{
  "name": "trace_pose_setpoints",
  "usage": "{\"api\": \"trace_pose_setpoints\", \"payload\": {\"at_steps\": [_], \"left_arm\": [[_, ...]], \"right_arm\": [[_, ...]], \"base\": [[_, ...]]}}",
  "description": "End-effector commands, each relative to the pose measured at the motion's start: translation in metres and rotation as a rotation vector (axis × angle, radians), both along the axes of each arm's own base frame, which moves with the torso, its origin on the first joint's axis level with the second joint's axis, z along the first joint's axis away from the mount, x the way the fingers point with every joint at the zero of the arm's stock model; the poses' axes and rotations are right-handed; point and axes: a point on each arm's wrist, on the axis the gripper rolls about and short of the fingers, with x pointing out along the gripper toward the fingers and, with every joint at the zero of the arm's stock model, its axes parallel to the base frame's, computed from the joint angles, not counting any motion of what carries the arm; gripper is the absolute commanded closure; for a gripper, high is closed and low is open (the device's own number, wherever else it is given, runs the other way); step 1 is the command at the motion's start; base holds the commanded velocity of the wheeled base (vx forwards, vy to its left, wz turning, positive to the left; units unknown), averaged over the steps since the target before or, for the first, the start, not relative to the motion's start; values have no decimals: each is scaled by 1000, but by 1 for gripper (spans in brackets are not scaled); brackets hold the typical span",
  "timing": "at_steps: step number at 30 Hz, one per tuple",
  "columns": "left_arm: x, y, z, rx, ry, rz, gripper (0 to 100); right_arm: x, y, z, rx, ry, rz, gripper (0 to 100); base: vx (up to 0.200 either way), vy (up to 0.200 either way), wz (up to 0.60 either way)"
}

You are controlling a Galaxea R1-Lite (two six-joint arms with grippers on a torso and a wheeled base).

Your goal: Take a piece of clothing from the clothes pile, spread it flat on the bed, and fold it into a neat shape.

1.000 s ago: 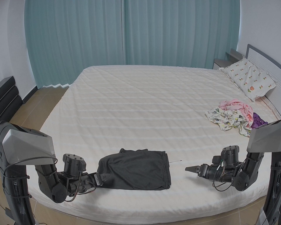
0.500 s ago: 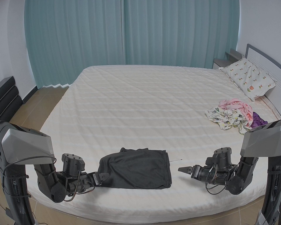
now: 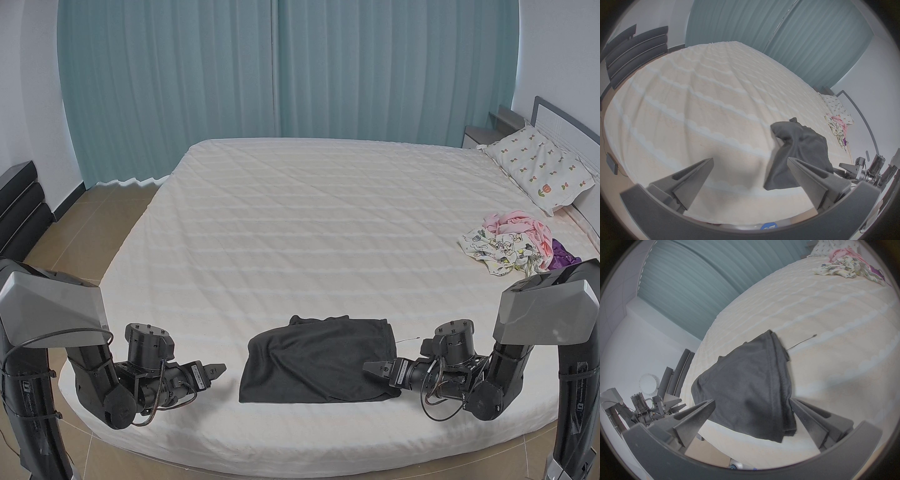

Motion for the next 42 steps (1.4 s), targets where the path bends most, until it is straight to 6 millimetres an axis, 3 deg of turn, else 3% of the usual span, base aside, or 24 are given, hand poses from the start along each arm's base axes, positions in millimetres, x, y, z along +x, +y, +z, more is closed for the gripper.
{"api": "trace_pose_setpoints", "payload": {"at_steps": [1, 18, 19, 39, 40, 42], "left_arm": [[0, 0, 2, -2, -9, 4, 0], [1, 0, 5, -1, -19, 9, 0], [1, 0, 5, -1, -19, 9, 0], [0, 0, 2, 2, -8, 6, 0], [0, 0, 2, 2, -10, 6, 0], [0, -1, 2, 2, -8, 4, 0]], "right_arm": [[-1, -1, -5, -12, 12, 3, 0], [-9, -6, -9, -117, 27, 65, 0], [-10, -6, -9, -121, 28, 69, 100], [-34, -33, -9, -230, 64, 112, 100], [-34, -34, -11, -232, 70, 110, 0], [-32, -36, -15, -241, 75, 110, 0]], "base": [[0, 0, 0], [0, 0, 0], [0, 0, 0], [0, 0, 0], [0, 0, 0], [0, 0, 0]]}}
